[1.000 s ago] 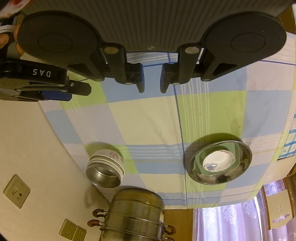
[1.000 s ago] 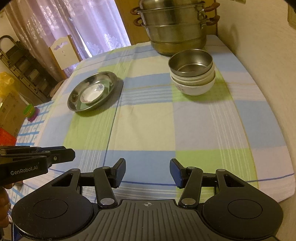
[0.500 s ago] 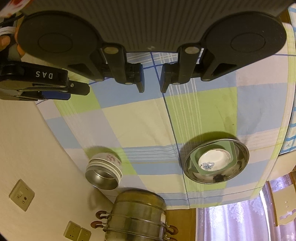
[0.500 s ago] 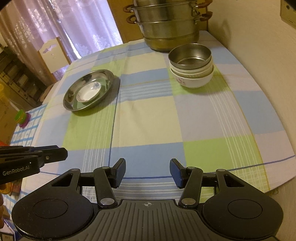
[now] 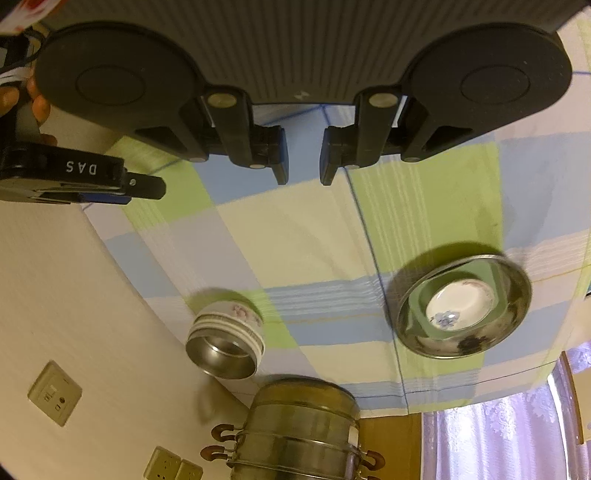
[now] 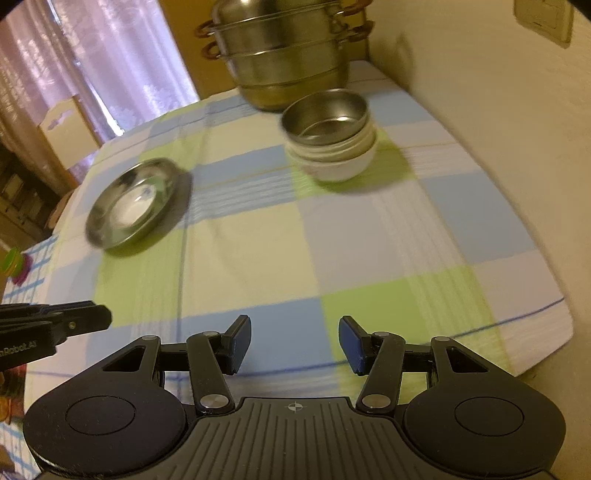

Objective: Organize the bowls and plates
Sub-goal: 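Move both grippers to the rim of the nested bowl stack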

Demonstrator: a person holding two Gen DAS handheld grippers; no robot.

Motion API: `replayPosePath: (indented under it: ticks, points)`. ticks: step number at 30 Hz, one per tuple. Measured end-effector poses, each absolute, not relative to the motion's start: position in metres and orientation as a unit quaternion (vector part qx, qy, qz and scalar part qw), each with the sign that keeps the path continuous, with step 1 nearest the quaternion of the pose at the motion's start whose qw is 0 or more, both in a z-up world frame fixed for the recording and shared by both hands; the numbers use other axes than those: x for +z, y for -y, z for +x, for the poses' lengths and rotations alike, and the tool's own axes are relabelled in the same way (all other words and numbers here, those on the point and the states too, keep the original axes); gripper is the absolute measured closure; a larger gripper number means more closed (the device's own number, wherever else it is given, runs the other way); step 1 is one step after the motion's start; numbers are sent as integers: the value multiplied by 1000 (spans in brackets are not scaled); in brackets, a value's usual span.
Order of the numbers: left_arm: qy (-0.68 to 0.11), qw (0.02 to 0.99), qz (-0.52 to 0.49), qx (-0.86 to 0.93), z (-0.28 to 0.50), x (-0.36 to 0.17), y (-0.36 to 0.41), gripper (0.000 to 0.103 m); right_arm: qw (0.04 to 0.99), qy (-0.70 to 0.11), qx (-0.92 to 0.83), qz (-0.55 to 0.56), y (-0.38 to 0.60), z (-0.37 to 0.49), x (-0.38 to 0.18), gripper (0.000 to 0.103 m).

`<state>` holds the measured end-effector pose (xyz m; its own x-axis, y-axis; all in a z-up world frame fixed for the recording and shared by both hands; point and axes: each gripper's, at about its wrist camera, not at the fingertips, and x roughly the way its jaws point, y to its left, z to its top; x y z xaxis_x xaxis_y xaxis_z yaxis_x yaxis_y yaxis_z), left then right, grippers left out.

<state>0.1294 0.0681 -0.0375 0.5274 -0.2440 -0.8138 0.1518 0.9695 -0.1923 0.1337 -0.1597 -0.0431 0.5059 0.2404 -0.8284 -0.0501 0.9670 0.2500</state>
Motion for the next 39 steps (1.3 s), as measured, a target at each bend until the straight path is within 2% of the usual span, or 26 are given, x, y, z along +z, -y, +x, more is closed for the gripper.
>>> replayPosePath:
  ticks: [7, 18, 23, 39]
  points:
    - [-455, 881, -74, -103, 184, -34, -44, 88, 874, -470, 76, 98, 201, 193, -40, 50]
    - [-437, 884, -127, -106, 294, -41, 18, 77, 890, -433, 102, 97, 243, 312, -39, 50]
    - [-452, 873, -153, -98, 333, -54, 31, 77, 883, -443, 110, 108, 248, 351, -54, 50]
    - [-490, 857, -146, -57, 386, -91, 42, 77, 858, -484, 120, 126, 248, 402, -94, 50]
